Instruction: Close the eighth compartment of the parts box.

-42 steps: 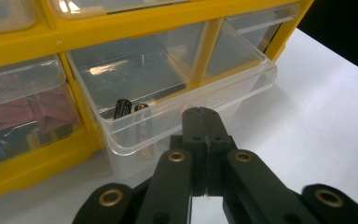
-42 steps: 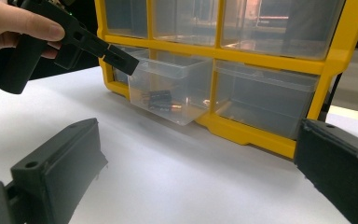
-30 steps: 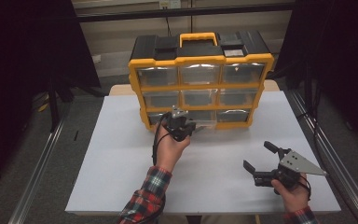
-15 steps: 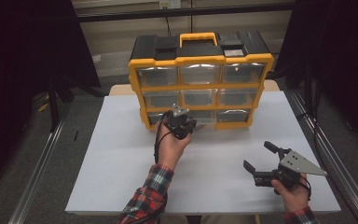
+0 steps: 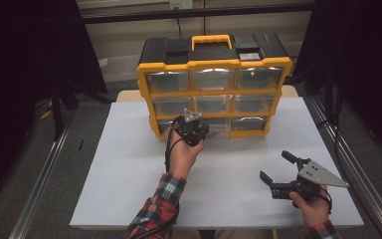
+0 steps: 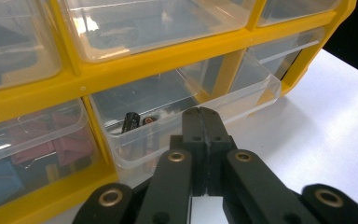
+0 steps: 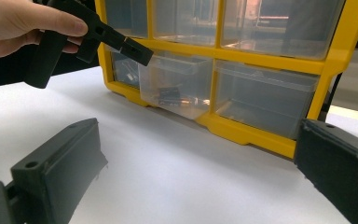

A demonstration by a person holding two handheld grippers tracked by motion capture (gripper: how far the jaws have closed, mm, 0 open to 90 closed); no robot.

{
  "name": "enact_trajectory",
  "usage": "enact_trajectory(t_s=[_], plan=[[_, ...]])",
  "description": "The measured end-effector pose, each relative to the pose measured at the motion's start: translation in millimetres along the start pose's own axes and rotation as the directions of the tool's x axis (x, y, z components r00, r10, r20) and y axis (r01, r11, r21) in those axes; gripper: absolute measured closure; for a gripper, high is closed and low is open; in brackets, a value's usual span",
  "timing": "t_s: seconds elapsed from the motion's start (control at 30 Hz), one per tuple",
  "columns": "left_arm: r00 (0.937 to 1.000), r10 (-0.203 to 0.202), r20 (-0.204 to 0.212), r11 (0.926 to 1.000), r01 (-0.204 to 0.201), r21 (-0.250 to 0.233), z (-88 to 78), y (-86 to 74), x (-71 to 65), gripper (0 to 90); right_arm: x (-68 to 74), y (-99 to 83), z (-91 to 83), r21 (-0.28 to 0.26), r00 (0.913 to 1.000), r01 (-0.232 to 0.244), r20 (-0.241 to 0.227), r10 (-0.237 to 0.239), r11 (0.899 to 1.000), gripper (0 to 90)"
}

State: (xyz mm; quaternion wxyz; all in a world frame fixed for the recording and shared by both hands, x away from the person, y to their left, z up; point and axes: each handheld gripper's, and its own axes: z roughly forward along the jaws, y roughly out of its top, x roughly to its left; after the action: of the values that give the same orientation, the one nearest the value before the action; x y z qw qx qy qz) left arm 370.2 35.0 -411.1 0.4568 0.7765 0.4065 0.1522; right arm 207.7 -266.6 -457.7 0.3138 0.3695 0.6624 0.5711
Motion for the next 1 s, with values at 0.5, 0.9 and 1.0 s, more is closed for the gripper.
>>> enact_trajectory(t_s=[0.5, 0.9, 1.0], plan=[[0.9999, 0.0, -0.015, 0.9998, 0.0, 0.019, 0.5, -2.6, 1.7, 90.0, 0.3, -0.2, 0.3, 0.002, 1.0, 0.003, -0.003, -0.003, 1.0, 0.5], [0.9998, 0.0, -0.02, 0.9998, 0.001, 0.021, 1.1, -4.0, 1.2, 90.0, 0.5, -0.3, 0.7, 0.004, 1.0, 0.003, -0.006, -0.003, 1.0, 0.5], [0.9997, -0.001, -0.026, 0.9999, 0.002, 0.011, 2.7, -4.6, 1.3, 90.0, 0.4, -0.4, 0.6, 0.005, 1.0, 0.002, -0.006, -0.002, 1.0, 0.5]])
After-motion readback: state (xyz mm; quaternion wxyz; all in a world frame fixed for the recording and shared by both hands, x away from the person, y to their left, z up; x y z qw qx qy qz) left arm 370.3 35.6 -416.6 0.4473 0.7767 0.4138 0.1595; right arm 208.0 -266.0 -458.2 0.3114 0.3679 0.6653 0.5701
